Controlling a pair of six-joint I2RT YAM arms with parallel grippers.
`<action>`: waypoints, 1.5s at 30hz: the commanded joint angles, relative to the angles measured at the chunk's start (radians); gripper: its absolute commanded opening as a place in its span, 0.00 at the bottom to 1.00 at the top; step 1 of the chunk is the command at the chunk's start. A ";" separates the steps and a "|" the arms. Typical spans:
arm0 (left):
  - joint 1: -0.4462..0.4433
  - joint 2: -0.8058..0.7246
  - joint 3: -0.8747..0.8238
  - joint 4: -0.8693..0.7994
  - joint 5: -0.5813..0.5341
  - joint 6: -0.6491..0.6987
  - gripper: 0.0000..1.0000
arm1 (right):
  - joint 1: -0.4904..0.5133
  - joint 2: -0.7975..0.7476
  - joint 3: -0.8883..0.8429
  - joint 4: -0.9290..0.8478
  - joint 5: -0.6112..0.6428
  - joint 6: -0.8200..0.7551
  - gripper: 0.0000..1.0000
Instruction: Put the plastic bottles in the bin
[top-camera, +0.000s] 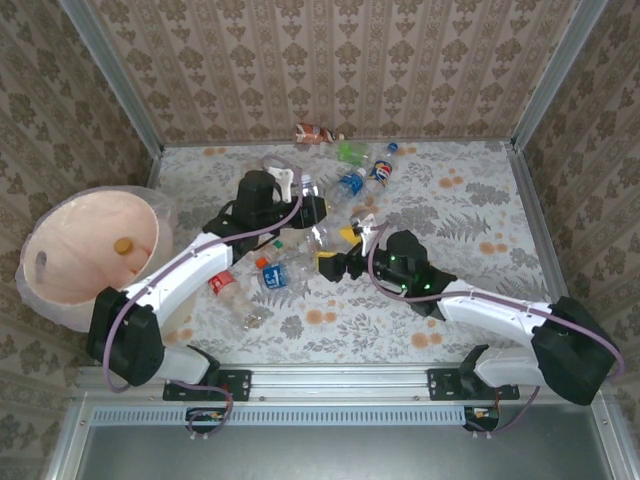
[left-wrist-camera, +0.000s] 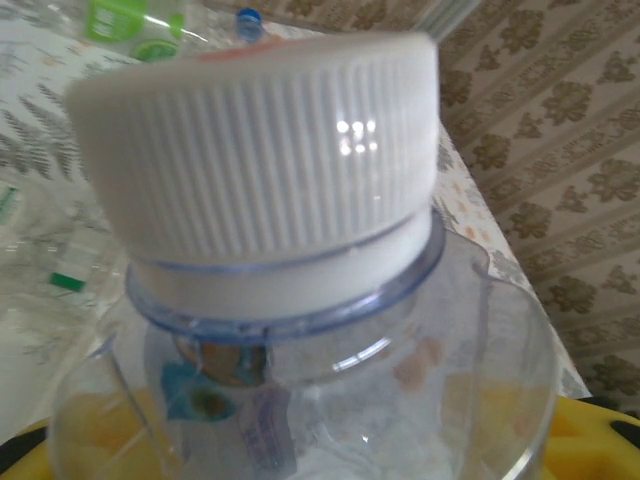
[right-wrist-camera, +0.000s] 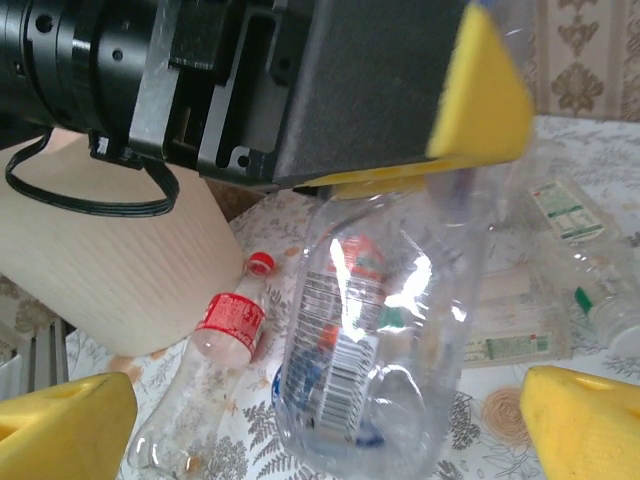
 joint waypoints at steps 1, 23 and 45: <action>0.020 -0.065 0.063 -0.113 -0.119 0.078 0.54 | -0.008 -0.052 0.002 -0.061 0.129 -0.034 1.00; 0.106 -0.244 0.432 -0.760 -0.563 0.350 0.54 | -0.110 -0.005 -0.061 -0.158 0.502 0.217 1.00; 0.259 -0.094 0.776 -1.025 -1.348 0.647 0.54 | -0.113 0.027 -0.048 -0.151 0.449 0.240 1.00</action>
